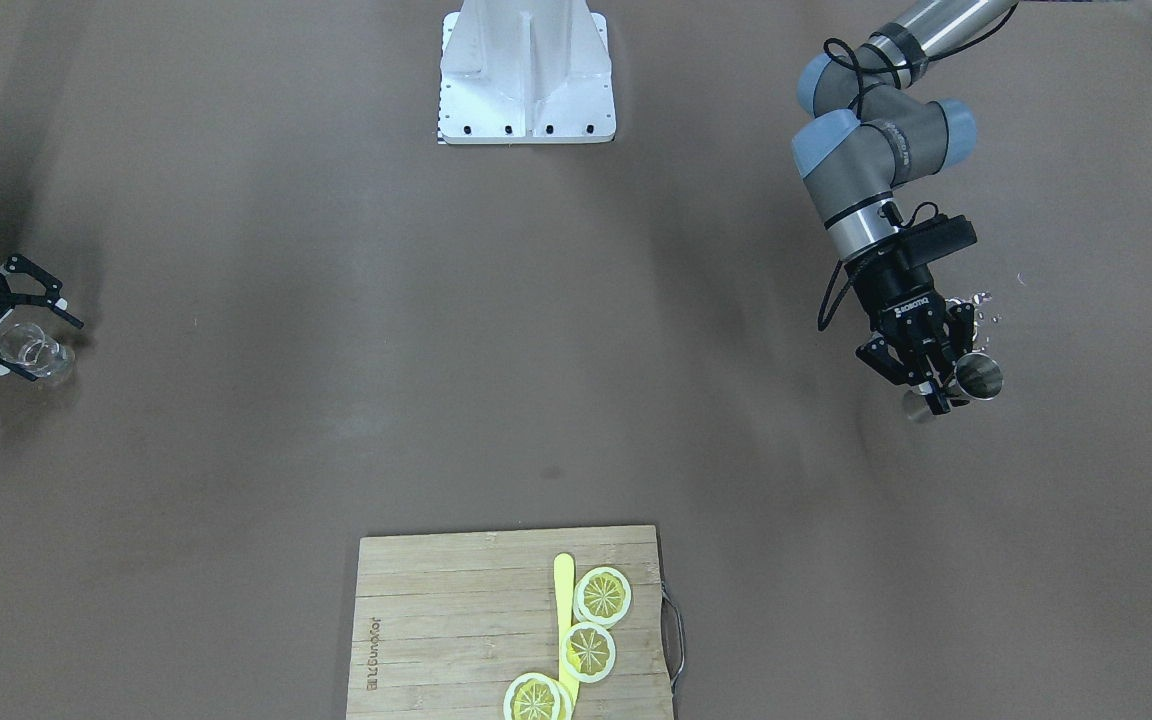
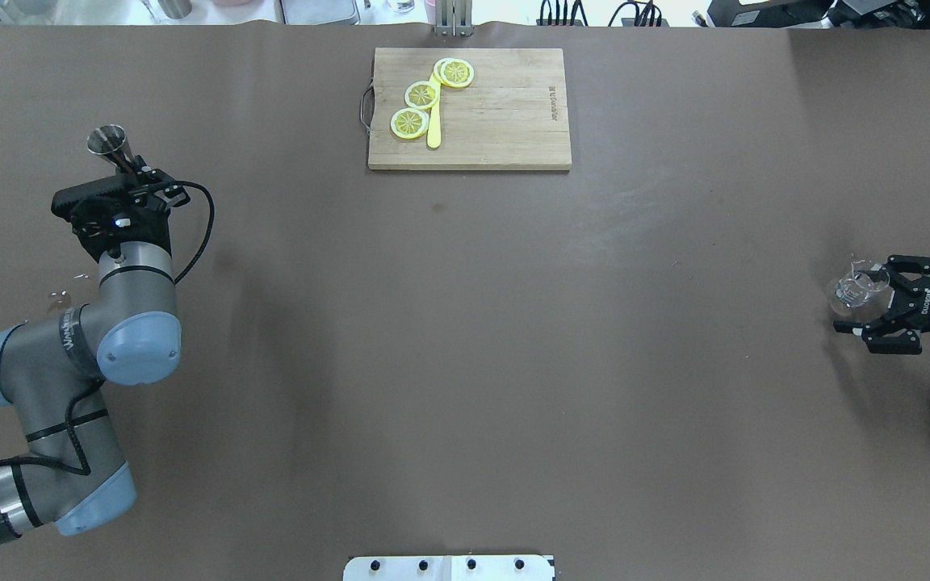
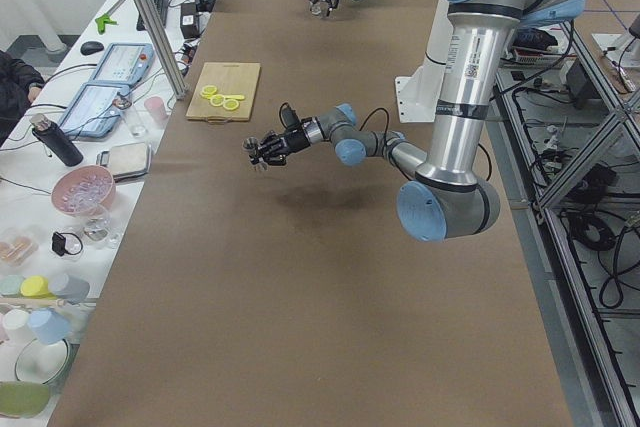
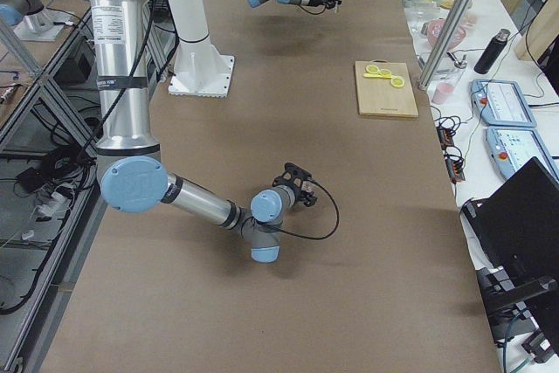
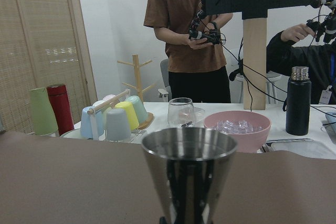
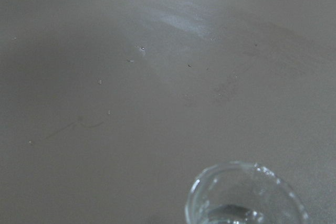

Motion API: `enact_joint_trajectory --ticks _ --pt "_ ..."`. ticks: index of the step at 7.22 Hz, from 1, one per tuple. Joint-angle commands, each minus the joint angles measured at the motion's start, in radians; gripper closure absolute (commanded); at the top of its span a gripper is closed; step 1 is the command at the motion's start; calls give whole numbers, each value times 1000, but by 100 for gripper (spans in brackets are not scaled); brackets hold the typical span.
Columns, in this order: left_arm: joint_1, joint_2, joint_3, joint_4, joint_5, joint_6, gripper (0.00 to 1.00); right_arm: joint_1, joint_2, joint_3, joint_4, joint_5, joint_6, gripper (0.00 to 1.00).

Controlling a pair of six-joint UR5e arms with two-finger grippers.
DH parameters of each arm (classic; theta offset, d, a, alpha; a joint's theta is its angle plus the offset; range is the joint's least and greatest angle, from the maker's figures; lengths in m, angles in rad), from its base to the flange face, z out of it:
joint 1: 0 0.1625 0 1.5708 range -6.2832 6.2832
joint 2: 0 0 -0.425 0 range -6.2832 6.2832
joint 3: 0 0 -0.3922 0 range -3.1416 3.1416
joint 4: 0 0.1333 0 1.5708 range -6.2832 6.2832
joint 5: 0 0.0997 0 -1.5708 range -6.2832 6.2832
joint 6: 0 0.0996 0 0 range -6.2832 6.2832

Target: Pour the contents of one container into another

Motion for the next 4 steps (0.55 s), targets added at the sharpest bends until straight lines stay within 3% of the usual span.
enact_joint_trajectory --ticks 1,4 --pt "0 -42 69 3 28 -69 100 -1 -8 -5 23 1 0 0" --pt "17 -65 113 3 46 -176 100 -2 -5 -2 23 0 2 0"
